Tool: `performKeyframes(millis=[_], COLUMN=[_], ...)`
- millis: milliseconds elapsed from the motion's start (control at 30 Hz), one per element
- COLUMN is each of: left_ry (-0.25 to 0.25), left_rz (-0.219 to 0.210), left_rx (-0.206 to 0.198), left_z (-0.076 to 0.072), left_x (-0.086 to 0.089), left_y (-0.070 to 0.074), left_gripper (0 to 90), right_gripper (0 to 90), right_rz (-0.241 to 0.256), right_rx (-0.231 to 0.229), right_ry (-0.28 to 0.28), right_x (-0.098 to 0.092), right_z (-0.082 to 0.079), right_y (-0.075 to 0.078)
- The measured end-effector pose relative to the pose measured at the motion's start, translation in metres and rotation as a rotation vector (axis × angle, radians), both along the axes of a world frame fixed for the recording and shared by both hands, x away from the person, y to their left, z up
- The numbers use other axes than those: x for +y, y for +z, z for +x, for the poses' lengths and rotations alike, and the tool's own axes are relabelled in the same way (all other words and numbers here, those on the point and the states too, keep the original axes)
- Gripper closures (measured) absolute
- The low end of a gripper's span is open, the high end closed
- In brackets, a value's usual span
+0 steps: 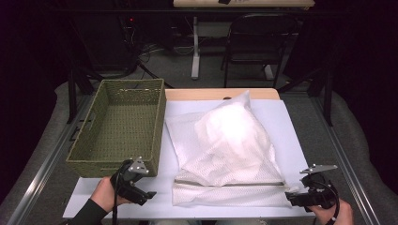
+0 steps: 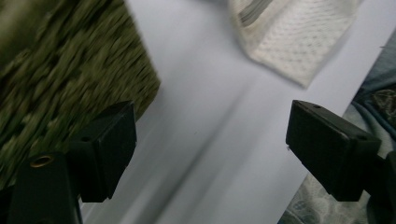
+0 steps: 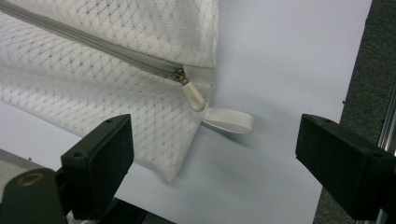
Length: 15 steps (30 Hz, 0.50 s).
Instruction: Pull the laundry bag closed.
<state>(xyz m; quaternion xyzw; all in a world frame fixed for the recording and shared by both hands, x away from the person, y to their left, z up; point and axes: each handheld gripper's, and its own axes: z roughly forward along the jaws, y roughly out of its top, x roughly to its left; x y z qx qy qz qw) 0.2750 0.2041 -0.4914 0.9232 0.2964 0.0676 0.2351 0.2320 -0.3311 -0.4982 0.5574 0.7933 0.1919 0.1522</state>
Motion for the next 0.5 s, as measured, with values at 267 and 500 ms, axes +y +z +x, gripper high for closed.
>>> performKeyframes(millis=[267,500], left_ry=[0.09,0.109], left_rz=[-0.007,-0.01], left_rx=[0.014,0.011], left_z=[-0.005,-0.001], left_x=[0.027,0.03], left_y=[-0.015,-0.019], left_gripper=[15.5,14.7], right_gripper=[5.5,2.3], right_rz=[-0.012,-0.032], right_rx=[-0.012,0.009], right_ry=[-0.02,-0.021], right_x=[-0.002,-0.002], right_z=[0.0,0.004], right_y=[-0.002,-0.006])
